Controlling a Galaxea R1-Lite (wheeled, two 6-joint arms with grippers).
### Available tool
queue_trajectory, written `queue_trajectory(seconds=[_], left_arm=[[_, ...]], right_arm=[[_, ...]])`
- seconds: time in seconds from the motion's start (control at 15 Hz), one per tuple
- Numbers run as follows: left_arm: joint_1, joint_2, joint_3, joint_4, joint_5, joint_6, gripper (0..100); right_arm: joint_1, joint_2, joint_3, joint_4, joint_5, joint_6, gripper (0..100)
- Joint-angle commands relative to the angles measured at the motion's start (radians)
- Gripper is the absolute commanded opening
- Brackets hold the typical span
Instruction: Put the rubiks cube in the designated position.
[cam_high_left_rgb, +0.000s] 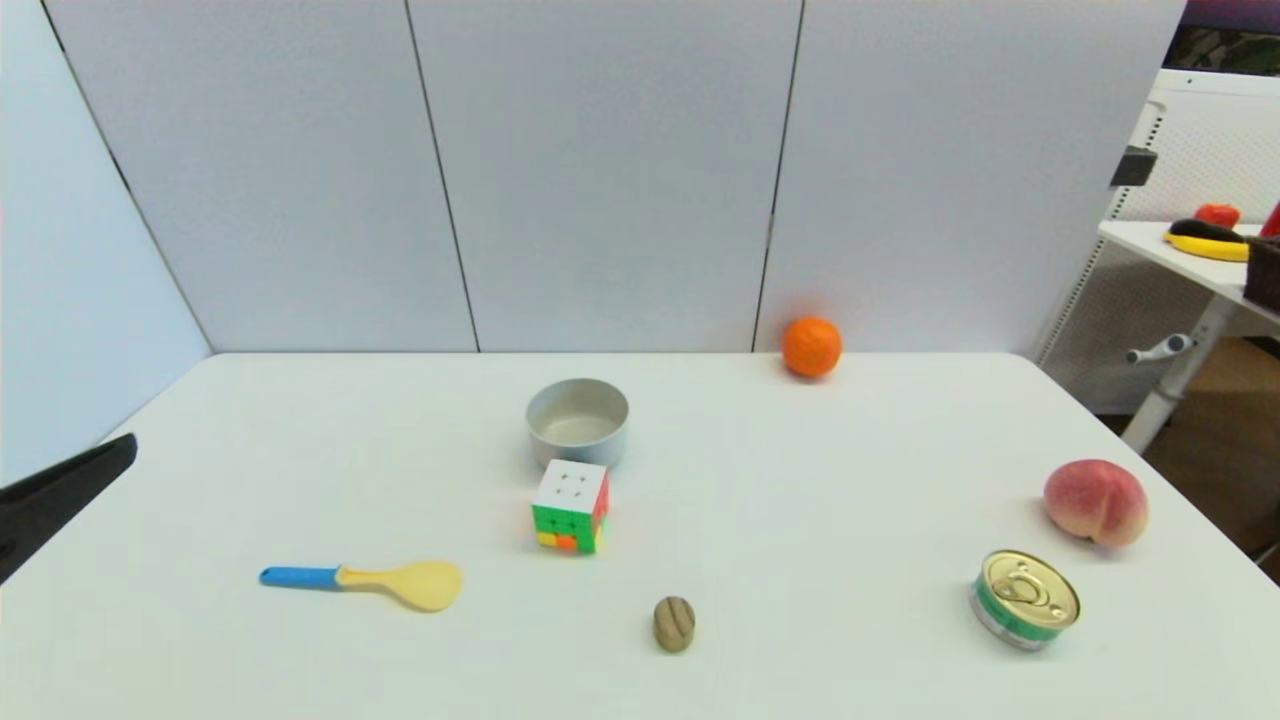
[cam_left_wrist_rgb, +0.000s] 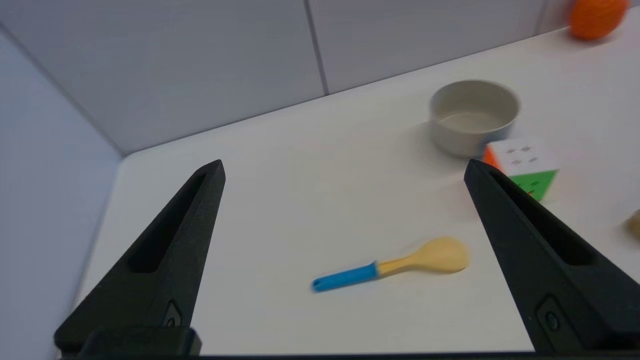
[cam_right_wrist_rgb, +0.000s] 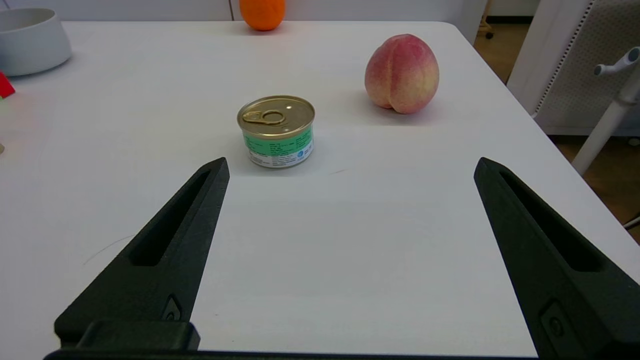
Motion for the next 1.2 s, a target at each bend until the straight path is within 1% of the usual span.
queue_trajectory(seconds=[0.07, 0.27, 0.4, 0.53, 0.6, 0.87, 0.93, 1.0, 1.07, 1.13, 1.2], left_arm=[[0.198, -0.348, 0.276, -0.061, -0.004, 0.047, 100], [0.199, -0.496, 0.443, -0.059, -0.005, 0.048, 100], [0.170, -0.588, 0.532, -0.061, -0.005, 0.036, 100], [0.156, -0.740, 0.627, -0.061, 0.009, 0.038, 100], [0.153, -0.737, 0.644, -0.056, 0.021, 0.035, 100], [0.153, -0.737, 0.635, -0.036, 0.010, 0.033, 100], [0.153, -0.737, 0.643, -0.035, -0.059, 0.015, 100], [0.153, -0.737, 0.643, -0.033, -0.069, -0.015, 100], [0.153, -0.739, 0.643, -0.022, -0.057, -0.050, 100], [0.153, -0.737, 0.641, 0.014, -0.050, -0.073, 100], [0.153, -0.737, 0.643, 0.004, -0.048, -0.110, 100]], right_arm=[[-0.001, 0.001, 0.000, 0.000, 0.000, -0.001, 100], [-0.001, 0.001, 0.002, 0.000, 0.000, 0.000, 100], [-0.001, 0.001, 0.000, 0.000, 0.002, -0.001, 100], [0.001, 0.001, 0.000, 0.000, 0.000, -0.001, 100], [0.001, 0.001, 0.000, 0.000, 0.000, 0.001, 100], [0.001, 0.001, 0.000, 0.000, 0.000, 0.001, 100], [0.001, 0.001, 0.000, 0.000, 0.000, -0.001, 100], [-0.001, 0.001, 0.000, 0.000, 0.000, 0.001, 100], [-0.001, 0.001, 0.000, 0.000, 0.000, 0.001, 100], [-0.001, 0.001, 0.000, 0.000, 0.000, 0.001, 100], [0.001, 0.001, 0.000, 0.000, 0.002, -0.001, 100]])
